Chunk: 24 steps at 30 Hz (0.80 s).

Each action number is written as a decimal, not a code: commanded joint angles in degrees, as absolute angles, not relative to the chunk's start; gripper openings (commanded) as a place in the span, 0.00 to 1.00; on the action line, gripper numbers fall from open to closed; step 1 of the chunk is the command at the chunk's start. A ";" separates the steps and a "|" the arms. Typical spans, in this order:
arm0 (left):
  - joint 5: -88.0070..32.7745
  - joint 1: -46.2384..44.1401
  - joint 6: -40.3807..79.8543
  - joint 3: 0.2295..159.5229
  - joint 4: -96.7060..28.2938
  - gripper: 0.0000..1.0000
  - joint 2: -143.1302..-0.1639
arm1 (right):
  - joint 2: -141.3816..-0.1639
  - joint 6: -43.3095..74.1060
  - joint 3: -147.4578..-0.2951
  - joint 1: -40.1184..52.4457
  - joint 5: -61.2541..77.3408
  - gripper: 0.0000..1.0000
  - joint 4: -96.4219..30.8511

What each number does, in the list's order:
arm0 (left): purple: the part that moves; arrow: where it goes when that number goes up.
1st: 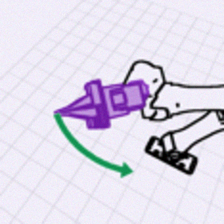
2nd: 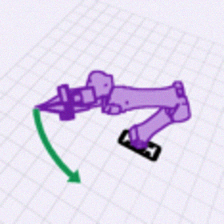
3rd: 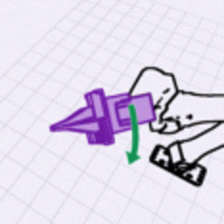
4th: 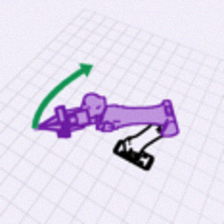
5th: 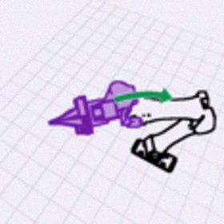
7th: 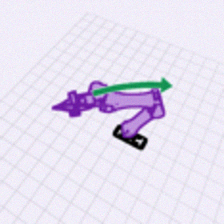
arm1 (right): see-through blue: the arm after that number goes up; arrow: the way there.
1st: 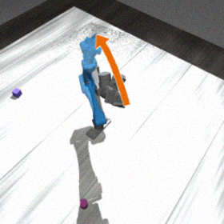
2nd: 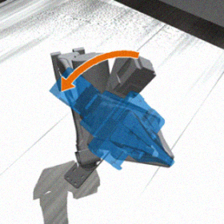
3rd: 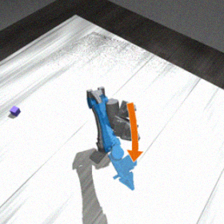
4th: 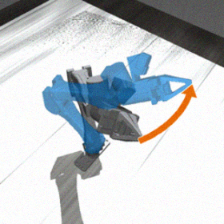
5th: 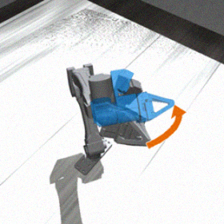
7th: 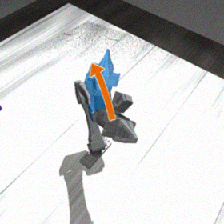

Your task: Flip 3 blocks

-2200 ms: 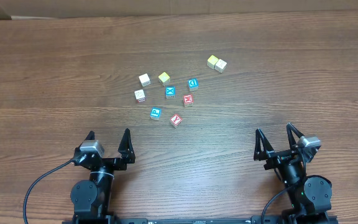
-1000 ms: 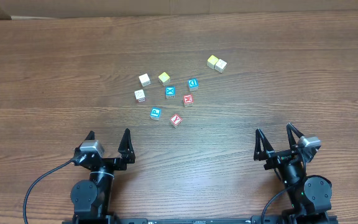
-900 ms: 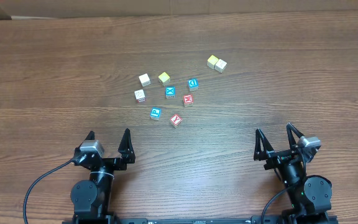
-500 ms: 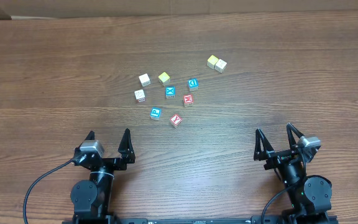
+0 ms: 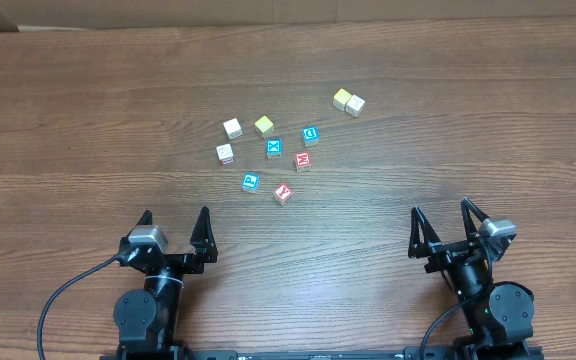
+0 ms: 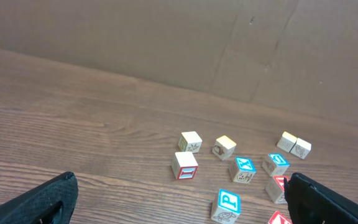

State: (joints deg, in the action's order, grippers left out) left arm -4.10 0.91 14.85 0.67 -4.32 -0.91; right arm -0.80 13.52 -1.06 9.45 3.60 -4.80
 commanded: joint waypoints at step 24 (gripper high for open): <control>-4.05 1.15 14.61 0.30 -4.23 0.99 -0.36 | -12.56 9.28 -13.85 9.30 -0.51 1.00 -14.96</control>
State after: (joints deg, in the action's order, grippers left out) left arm -4.10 0.91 14.87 0.67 -4.29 -0.91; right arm -9.58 10.11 -9.21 9.45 0.84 -15.27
